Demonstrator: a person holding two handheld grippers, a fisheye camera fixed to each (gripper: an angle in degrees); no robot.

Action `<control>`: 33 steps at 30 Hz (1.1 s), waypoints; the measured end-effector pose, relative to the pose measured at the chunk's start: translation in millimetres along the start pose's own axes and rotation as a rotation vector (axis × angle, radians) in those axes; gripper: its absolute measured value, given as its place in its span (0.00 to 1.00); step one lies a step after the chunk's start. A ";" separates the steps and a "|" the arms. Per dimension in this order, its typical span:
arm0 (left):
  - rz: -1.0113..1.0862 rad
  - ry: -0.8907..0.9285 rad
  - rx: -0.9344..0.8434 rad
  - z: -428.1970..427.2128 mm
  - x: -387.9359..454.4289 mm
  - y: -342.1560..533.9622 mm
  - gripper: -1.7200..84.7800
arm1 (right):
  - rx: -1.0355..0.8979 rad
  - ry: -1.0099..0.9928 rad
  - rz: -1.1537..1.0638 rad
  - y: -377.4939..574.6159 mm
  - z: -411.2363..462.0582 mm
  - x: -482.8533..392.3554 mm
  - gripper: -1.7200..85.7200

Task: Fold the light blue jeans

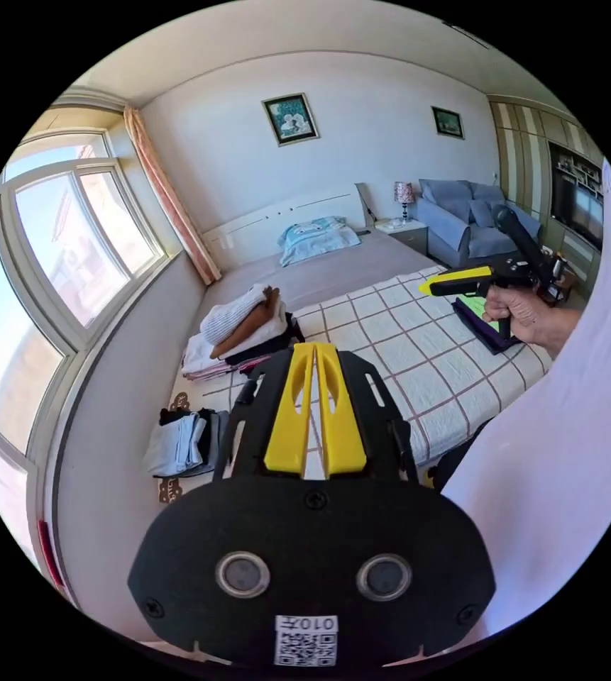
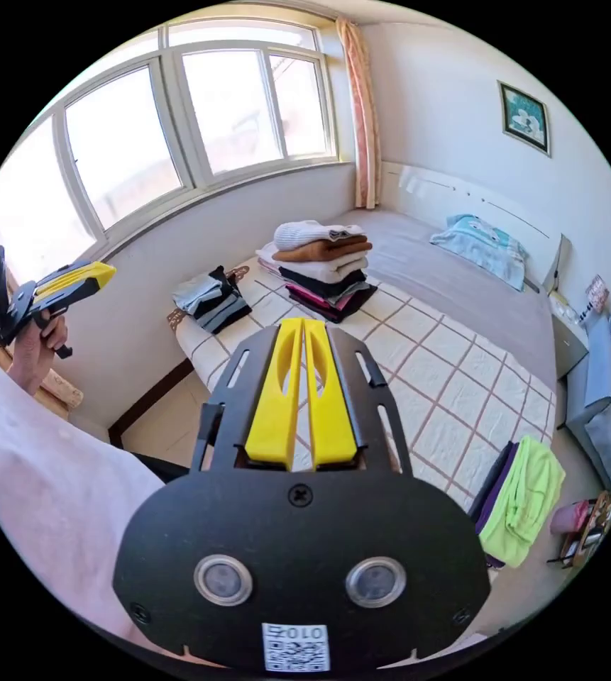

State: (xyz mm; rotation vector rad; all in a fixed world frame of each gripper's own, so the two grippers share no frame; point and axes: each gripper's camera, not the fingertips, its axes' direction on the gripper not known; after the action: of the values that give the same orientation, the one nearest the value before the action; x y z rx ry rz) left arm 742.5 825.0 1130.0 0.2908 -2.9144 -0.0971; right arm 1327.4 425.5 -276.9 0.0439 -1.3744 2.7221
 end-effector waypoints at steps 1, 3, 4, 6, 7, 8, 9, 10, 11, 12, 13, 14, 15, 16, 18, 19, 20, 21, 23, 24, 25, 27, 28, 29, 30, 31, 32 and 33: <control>-0.011 -0.029 0.006 -11.9 -4.9 1.8 0.02 | 0.013 -0.017 -0.055 -12.6 6.1 -15.2 0.05; -0.101 -0.158 0.029 -61.9 -21.3 4.0 0.02 | 0.029 -0.049 -0.124 -29.4 15.7 -35.3 0.05; -0.117 -0.181 0.043 -75.1 -23.8 4.0 0.02 | 0.039 -0.078 -0.170 -39.5 22.2 -47.8 0.05; -0.157 -0.286 0.064 -119.3 -28.1 2.5 0.03 | 0.050 -0.110 -0.222 -53.4 31.5 -65.2 0.05; -0.171 -0.312 0.065 -127.9 -28.7 2.6 0.04 | 0.063 -0.137 -0.243 -61.6 37.0 -75.1 0.05; -0.192 -0.363 0.069 -142.2 -29.8 3.8 0.05 | 0.073 -0.154 -0.253 -65.2 39.6 -79.6 0.05; -0.191 -0.390 0.076 -152.5 -30.9 5.7 0.06 | 0.095 -0.191 -0.273 -70.6 45.0 -87.6 0.05; -0.196 -0.397 0.077 -156.5 -32.4 6.5 0.07 | 0.109 -0.216 -0.289 -74.4 51.6 -94.3 0.05; -0.225 -0.390 0.061 -162.5 -38.6 6.8 0.08 | 0.109 -0.223 -0.291 -75.8 55.3 -97.0 0.05; -0.272 -0.368 0.049 -166.8 -47.9 6.5 0.08 | 0.100 -0.233 -0.284 -78.1 62.8 -101.0 0.05; -0.300 -0.362 0.047 -168.4 -53.3 6.4 0.08 | 0.085 -0.245 -0.260 -79.6 69.5 -103.4 0.05; -0.326 -0.357 0.042 -170.7 -64.1 5.1 0.07 | 0.079 -0.255 -0.245 -79.9 72.3 -104.2 0.05; -0.313 -0.363 0.033 -172.0 -75.2 2.1 0.05 | 0.076 -0.280 -0.212 -79.9 77.3 -105.4 0.05; -0.309 -0.365 0.029 -171.9 -82.0 0.5 0.04 | 0.074 -0.302 -0.188 -80.1 82.7 -107.1 0.05; -0.322 -0.328 0.040 -167.0 -120.9 -3.9 0.03 | 0.054 -0.314 -0.182 -84.0 93.4 -112.0 0.05; -0.337 -0.329 0.057 -165.6 -131.6 -3.2 0.02 | 0.036 -0.306 -0.195 -89.6 102.0 -116.7 0.05; -0.374 -0.328 0.074 -161.3 -154.2 -0.9 0.02 | 0.029 -0.297 -0.201 -93.4 106.5 -119.1 0.05; -0.376 -0.310 0.062 -153.1 -177.3 0.4 0.02 | 0.023 -0.274 -0.203 -103.0 115.8 -123.8 0.05; -0.403 -0.350 0.020 -136.9 -213.6 4.1 0.03 | 0.033 -0.244 -0.183 -122.2 130.7 -130.0 0.04; -0.396 -0.354 0.001 -125.0 -238.6 7.1 0.03 | 0.051 -0.229 -0.163 -137.2 141.6 -134.3 0.04; -0.384 -0.352 -0.018 -117.6 -251.5 8.1 0.03 | 0.070 -0.214 -0.143 -153.8 154.0 -139.5 0.04; -0.342 -0.350 -0.128 -82.4 -304.6 9.0 0.07 | 0.067 -0.197 -0.113 -181.8 173.9 -150.1 0.05; -0.331 -0.345 -0.150 -73.2 -317.8 8.7 0.09 | 0.070 -0.193 -0.107 -200.8 185.7 -159.4 0.05; -0.310 -0.332 -0.192 -54.2 -343.9 7.6 0.12 | 0.074 -0.193 -0.106 -210.0 191.2 -164.5 0.05; -0.298 -0.320 -0.241 -34.1 -370.3 5.9 0.14 | 0.081 -0.194 -0.107 -227.5 201.6 -174.5 0.05; -0.290 -0.302 -0.254 -25.1 -382.5 5.0 0.14 | 0.080 -0.193 -0.116 -244.0 211.2 -184.5 0.05; -0.275 -0.260 -0.263 -8.4 -405.5 3.0 0.16 | 0.077 -0.189 -0.120 -251.7 215.9 -189.1 0.05; -0.257 -0.244 -0.280 8.6 -426.1 -0.1 0.17 | 0.071 -0.171 -0.117 -265.4 224.8 -197.1 0.05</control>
State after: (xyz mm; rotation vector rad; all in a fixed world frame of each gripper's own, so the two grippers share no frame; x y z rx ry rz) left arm 1148.9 911.4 1035.6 0.6420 -3.0288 -0.6140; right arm 1545.3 387.9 56.1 0.3587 -1.2699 2.7215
